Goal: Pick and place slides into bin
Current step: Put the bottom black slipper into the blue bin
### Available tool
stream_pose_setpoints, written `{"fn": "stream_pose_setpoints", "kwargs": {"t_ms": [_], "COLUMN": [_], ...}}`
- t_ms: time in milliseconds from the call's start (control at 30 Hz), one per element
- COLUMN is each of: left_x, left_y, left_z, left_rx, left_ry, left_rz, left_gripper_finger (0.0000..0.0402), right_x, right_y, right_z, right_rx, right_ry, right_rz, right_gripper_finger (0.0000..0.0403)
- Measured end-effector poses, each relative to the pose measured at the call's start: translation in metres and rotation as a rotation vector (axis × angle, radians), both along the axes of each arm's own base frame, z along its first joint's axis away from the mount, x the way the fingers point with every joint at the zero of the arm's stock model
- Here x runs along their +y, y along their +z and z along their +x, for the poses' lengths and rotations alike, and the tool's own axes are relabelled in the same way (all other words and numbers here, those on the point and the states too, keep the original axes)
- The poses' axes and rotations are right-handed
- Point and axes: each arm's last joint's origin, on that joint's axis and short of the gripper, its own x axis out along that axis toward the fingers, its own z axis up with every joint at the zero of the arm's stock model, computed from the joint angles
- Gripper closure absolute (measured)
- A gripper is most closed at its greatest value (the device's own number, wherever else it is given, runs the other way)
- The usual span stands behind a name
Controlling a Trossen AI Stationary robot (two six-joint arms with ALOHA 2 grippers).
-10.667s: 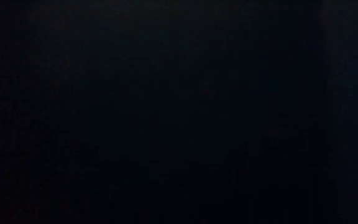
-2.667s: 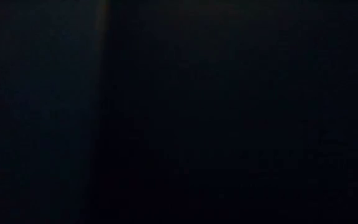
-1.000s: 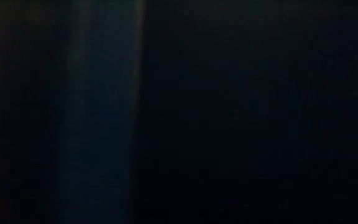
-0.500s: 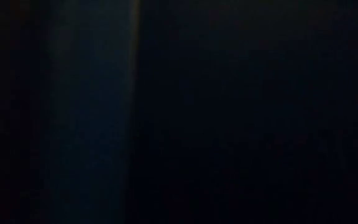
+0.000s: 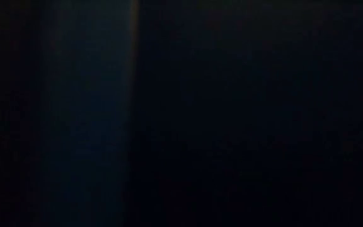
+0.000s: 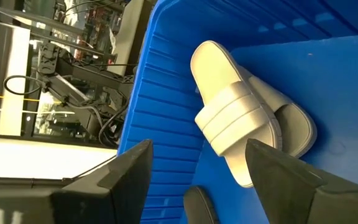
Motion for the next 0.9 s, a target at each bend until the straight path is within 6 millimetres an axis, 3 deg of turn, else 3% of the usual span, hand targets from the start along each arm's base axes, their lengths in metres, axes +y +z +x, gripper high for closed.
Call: {"fn": "stream_pose_setpoints", "kwargs": {"t_ms": [367,700,900], "left_x": [-0.012,-0.013,-0.010], "left_y": [0.029,0.029,0.017], "left_z": [0.011,0.008,0.000], "left_rx": [-0.109,-0.052,0.032], "left_ry": [-0.047,-0.053,-0.086], "left_rz": [-0.073,-0.107,-0.118], "left_gripper_finger": [0.0401,0.0395,0.0383], "right_x": [0.000,0.000,0.000], "right_y": [0.000,-0.002,-0.002], "right_z": [0.000,0.000,0.000], "right_rx": [0.003,0.018,0.022], "right_ry": [-0.005,-0.008,-0.013], "right_rz": [-0.009,-0.026,-0.027], "right_gripper_finger": [0.0155,0.0155,0.0155]}}
